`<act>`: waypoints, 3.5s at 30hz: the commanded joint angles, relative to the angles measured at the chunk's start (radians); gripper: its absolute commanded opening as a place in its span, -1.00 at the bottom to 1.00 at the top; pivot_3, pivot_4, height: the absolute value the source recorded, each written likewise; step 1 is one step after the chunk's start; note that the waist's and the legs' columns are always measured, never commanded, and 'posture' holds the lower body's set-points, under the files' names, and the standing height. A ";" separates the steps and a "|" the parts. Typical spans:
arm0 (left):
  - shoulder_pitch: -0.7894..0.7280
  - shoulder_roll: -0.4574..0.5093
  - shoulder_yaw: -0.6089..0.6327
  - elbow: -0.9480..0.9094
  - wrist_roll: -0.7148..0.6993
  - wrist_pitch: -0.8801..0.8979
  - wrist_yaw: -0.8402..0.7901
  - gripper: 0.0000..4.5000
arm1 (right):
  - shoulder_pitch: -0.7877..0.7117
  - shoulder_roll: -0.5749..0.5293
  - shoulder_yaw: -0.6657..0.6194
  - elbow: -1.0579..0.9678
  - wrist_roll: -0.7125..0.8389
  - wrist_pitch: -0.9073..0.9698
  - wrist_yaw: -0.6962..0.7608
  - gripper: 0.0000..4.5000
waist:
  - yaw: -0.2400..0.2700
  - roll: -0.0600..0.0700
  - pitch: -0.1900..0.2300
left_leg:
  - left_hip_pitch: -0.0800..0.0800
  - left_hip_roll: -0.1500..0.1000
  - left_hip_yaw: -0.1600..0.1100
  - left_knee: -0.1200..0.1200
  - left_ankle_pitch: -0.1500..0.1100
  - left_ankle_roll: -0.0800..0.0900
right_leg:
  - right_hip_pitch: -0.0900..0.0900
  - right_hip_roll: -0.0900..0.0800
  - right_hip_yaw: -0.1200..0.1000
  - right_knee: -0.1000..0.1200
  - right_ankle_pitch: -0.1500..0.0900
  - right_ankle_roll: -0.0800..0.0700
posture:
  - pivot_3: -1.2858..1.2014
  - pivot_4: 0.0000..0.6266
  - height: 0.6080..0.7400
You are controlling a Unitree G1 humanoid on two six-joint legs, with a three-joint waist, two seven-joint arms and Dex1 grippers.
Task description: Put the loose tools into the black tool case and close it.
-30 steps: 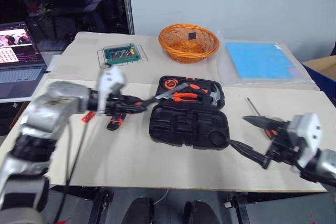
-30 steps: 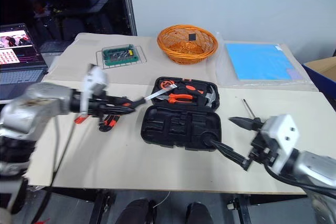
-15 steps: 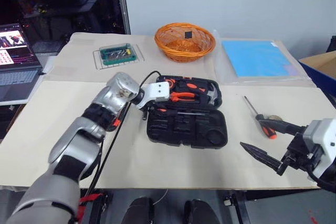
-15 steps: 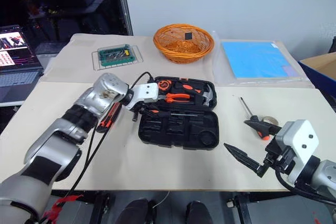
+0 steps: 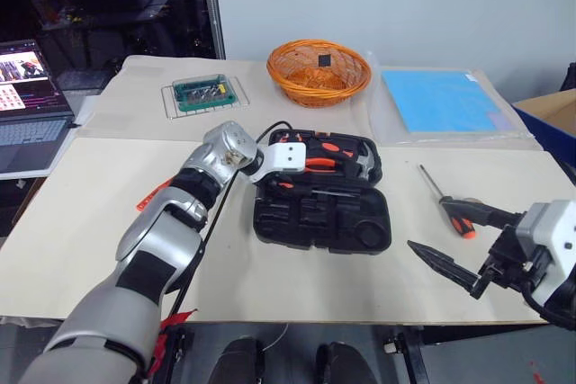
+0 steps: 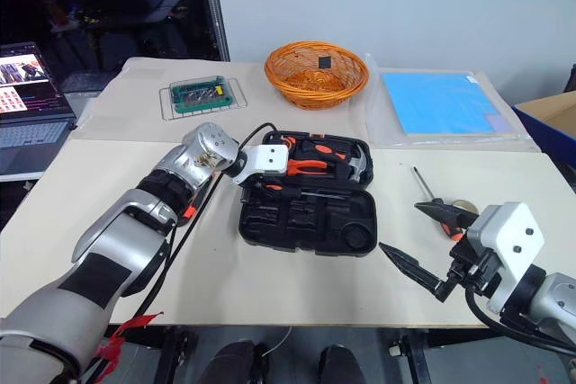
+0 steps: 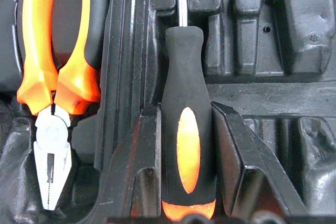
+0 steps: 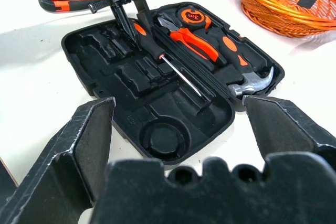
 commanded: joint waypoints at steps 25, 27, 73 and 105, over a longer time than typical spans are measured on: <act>0.471 -0.097 0.214 -0.478 -0.100 0.428 0.458 -0.98 | -0.076 -0.033 0.081 0.005 0.005 0.113 -0.140 1.00 | 0.001 0.007 -0.005 | 0.008 -0.001 0.001 0.007 -0.003 0.005 | 0.009 -0.004 0.004 0.001 0.003 0.004 | 0.03 -0.52 1.00; 0.493 -0.101 0.218 -0.514 -0.119 0.429 0.445 -0.98 | -0.071 -0.032 0.069 0.006 -0.004 0.137 -0.165 1.00 | 0.001 0.008 -0.006 | 0.013 -0.001 0.001 0.005 -0.003 0.005 | 0.016 -0.005 0.003 -0.001 0.003 0.004 | 0.03 -0.52 1.00; 0.982 0.244 0.609 -1.406 -0.812 0.579 0.207 0.82 | -0.718 -0.319 0.582 0.461 -0.271 0.264 0.101 -0.54 | -0.022 0.017 -0.006 | 0.000 0.000 0.017 0.004 -0.008 0.015 | 0.000 -0.005 0.015 -0.013 0.009 0.012 | 0.03 -0.52 1.00; 1.233 0.397 0.781 -1.424 -0.854 0.461 0.145 0.82 | -1.062 -0.055 1.045 1.033 -0.725 -0.332 0.521 0.14 | -0.020 0.014 -0.005 | 0.008 0.000 0.020 0.003 -0.016 0.006 | 0.001 -0.013 0.011 -0.015 0.011 0.009 | 0.03 -0.52 1.00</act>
